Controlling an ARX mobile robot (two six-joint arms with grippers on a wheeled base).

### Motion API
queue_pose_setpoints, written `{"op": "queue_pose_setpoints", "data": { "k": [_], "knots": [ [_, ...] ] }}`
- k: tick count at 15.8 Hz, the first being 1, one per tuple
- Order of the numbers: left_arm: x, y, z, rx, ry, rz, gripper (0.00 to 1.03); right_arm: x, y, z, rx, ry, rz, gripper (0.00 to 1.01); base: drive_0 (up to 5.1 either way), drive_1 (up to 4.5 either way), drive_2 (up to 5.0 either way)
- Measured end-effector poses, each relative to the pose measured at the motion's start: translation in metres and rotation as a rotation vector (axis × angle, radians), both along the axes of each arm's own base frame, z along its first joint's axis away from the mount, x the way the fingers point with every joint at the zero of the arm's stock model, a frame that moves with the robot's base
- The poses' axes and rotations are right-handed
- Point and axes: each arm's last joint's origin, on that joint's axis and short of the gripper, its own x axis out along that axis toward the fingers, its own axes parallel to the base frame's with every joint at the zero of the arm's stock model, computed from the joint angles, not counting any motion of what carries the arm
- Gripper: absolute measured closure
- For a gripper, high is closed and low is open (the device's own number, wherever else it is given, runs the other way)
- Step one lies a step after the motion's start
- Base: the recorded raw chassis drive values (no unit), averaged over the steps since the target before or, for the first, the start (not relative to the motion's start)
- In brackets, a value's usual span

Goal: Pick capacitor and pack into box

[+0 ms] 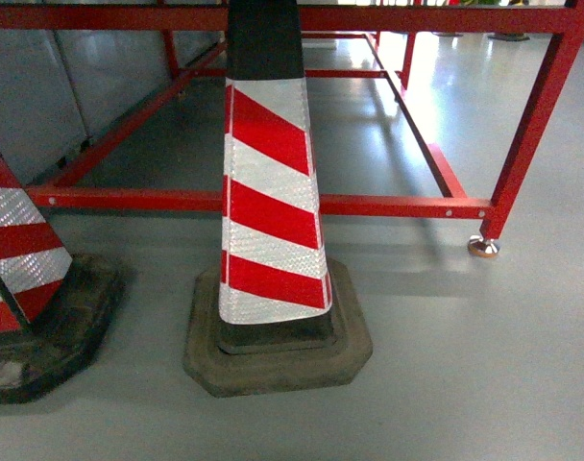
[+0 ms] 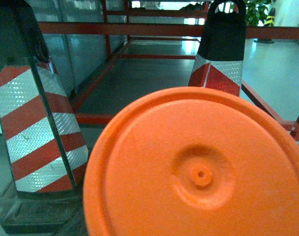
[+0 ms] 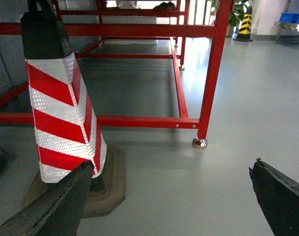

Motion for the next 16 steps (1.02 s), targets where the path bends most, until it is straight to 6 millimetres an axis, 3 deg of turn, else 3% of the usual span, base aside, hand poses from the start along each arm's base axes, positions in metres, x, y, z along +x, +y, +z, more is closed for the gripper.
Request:
{"op": "queue_pose_setpoints", "data": {
  "k": [16],
  "knots": [
    [0.0000, 0.0000, 0.0000, 0.000, 0.000, -0.001, 0.59, 0.0000, 0.0000, 0.0000, 0.001, 0.000, -0.001, 0.03, 0.0, 0.00, 0.0]
  ]
}}
